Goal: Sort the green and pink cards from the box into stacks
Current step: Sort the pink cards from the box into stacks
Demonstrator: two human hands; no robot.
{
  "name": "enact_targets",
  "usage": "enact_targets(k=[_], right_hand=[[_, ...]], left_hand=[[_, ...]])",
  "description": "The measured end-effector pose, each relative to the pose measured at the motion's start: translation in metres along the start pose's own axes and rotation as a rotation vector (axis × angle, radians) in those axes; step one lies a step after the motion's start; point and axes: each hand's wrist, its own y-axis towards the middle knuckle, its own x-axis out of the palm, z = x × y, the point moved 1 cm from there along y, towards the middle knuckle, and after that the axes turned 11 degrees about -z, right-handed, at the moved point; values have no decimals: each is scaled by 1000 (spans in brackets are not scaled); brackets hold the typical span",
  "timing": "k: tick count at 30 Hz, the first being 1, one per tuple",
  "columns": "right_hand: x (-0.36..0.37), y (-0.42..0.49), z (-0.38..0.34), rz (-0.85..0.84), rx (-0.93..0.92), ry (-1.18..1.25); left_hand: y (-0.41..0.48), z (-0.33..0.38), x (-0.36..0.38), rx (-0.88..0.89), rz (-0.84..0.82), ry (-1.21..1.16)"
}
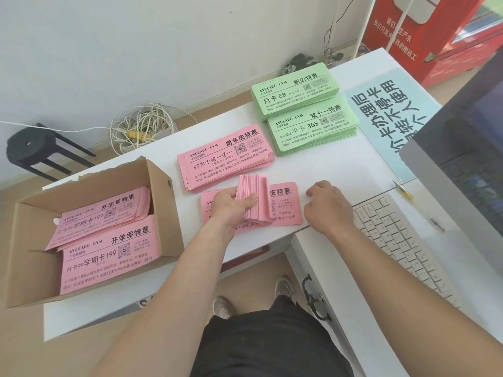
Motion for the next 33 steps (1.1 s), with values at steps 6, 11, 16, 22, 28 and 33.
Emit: enact_targets(k=[6,11,16,22,28,33], right_hand=[[0,-2,-3,-2,4,-6],[2,-3,-5,0,13,-19],[4,-2,-7,3,23,-35],[4,-2,-7,12,20,-42],[3,-3,-6,2,4,-47],[4,-4,-5,9,-6,-56]], left_hand=[[-2,2,-4,3,-15,-8],[-3,5,-7,-10,-11,23],[-3,7,-9,-6,-15,44],[-5,9,-9,-4,-17,45],[-9,12,-10,1,-41,47],[-11,12,-12,-7,-64,50]])
